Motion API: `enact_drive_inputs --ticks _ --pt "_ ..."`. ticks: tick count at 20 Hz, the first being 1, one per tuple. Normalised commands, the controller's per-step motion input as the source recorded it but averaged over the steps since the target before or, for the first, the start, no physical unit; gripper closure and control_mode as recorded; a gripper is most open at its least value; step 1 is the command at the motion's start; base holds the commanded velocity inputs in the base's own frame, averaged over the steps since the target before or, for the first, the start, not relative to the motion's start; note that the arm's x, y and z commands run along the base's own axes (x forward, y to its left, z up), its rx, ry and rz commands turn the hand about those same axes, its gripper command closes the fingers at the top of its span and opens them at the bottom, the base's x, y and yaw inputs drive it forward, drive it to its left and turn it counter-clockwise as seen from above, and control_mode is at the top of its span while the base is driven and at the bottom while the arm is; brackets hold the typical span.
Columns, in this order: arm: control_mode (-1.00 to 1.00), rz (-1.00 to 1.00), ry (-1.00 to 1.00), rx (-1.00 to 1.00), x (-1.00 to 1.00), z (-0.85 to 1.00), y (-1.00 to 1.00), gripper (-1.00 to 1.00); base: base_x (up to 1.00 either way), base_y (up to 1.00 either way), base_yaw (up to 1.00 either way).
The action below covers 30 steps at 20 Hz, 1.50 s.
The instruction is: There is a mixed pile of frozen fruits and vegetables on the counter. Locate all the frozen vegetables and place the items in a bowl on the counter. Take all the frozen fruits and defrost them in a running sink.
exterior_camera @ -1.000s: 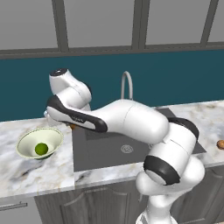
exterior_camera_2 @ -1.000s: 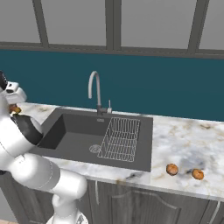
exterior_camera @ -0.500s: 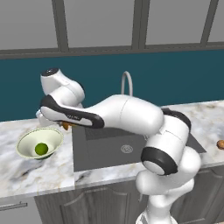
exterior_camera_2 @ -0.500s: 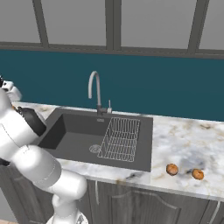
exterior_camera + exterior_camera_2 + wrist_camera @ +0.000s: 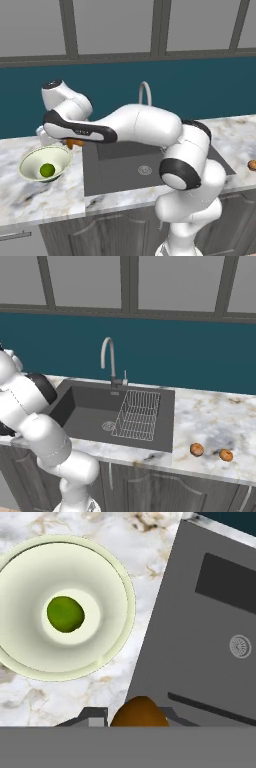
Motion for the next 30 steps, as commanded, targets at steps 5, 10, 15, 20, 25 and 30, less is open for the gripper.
enact_drive_inputs --ticks 5,10,15,20,25,30 --pt "-1.00 0.00 0.00 0.02 0.12 -0.12 0.17 1.00 0.00 0.00 0.00" --pt "-1.00 0.00 0.00 0.03 0.11 -0.02 0.17 1.00 0.00 0.00 0.00" --pt "-1.00 0.00 0.00 0.02 0.12 -0.02 0.19 1.00 0.00 0.00 0.00" --pt "-1.00 0.00 0.00 0.01 0.12 -0.16 0.24 1.00 0.00 0.00 0.00" --pt "-1.00 0.00 0.00 0.00 0.07 -0.15 0.25 1.00 0.00 0.00 0.00" --pt "-1.00 0.00 0.03 0.02 0.13 -0.06 0.21 1.00 0.00 0.00 0.00"
